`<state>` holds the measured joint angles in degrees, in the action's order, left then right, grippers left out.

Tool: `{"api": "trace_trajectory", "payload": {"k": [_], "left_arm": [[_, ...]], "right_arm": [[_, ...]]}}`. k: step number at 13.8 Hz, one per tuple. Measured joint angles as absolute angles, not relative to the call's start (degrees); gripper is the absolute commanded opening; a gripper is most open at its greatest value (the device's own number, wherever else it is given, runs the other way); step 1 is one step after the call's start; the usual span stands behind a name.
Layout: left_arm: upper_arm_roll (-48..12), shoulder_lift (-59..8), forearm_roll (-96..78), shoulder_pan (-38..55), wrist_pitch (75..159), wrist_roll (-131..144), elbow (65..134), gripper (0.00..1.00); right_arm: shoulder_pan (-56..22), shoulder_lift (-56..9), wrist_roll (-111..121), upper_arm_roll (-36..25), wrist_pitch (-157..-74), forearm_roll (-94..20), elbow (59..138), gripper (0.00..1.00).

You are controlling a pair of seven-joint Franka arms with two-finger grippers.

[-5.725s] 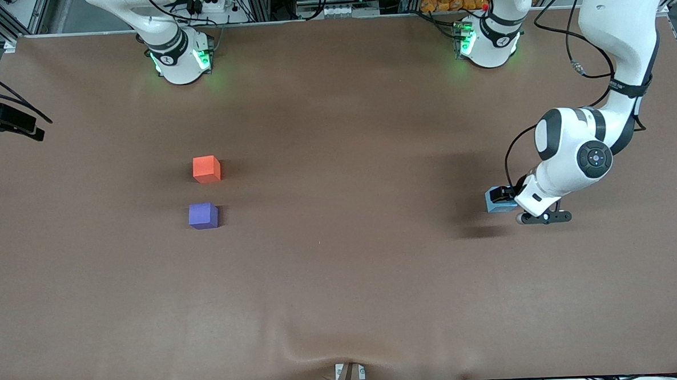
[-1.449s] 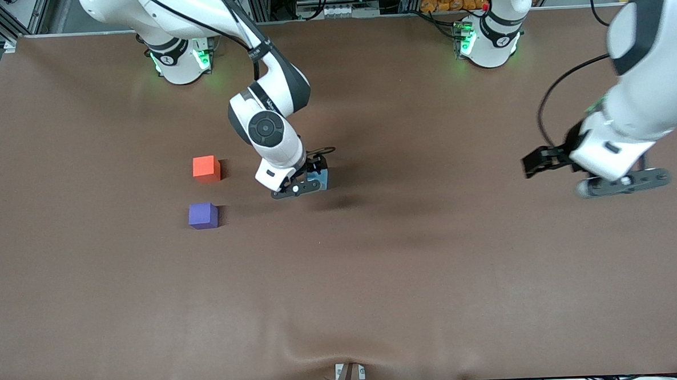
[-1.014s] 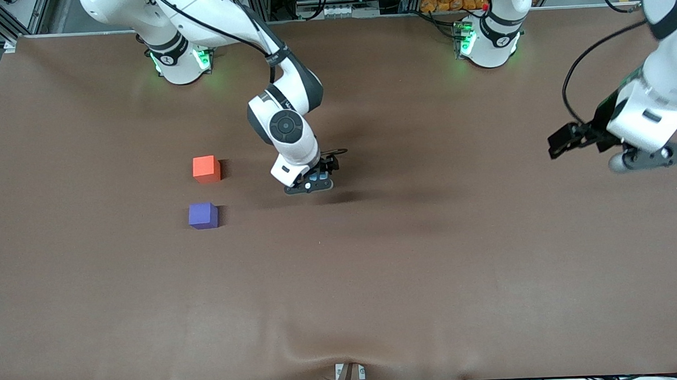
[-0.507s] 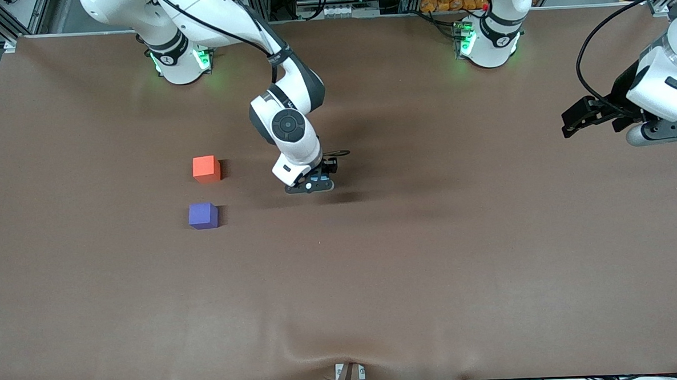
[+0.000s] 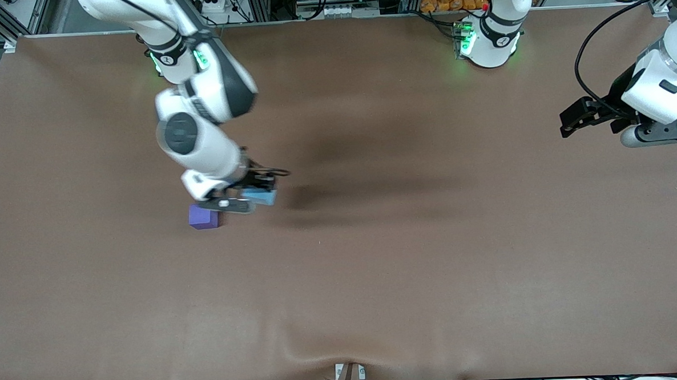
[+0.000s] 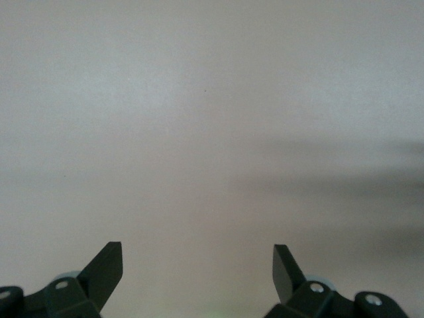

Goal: Place blue block between orange and purple blocks
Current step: 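Carry the blue block with the right gripper toward the orange block, then lower the blue block between the orange and purple blocks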

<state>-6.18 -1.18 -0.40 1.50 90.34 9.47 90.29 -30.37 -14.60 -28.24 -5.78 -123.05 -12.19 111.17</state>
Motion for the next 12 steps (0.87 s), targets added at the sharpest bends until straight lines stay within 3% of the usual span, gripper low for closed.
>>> {"api": "trace_trajectory", "payload": {"k": [4, 12], "left_arm": [[-6.1, -1.2, -0.4, 1.4, 90.4, 8.9, 90.3, 1.00], [-6.1, -1.2, -0.4, 0.9, 90.4, 8.8, 90.3, 1.00]], "right_arm": [[-27.3, -10.6, -23.9, -5.8, -124.0, -8.0, 120.5, 0.30], [-17.0, -10.0, -6.5, -5.9, -127.0, -4.5, 126.6, 0.30]]}}
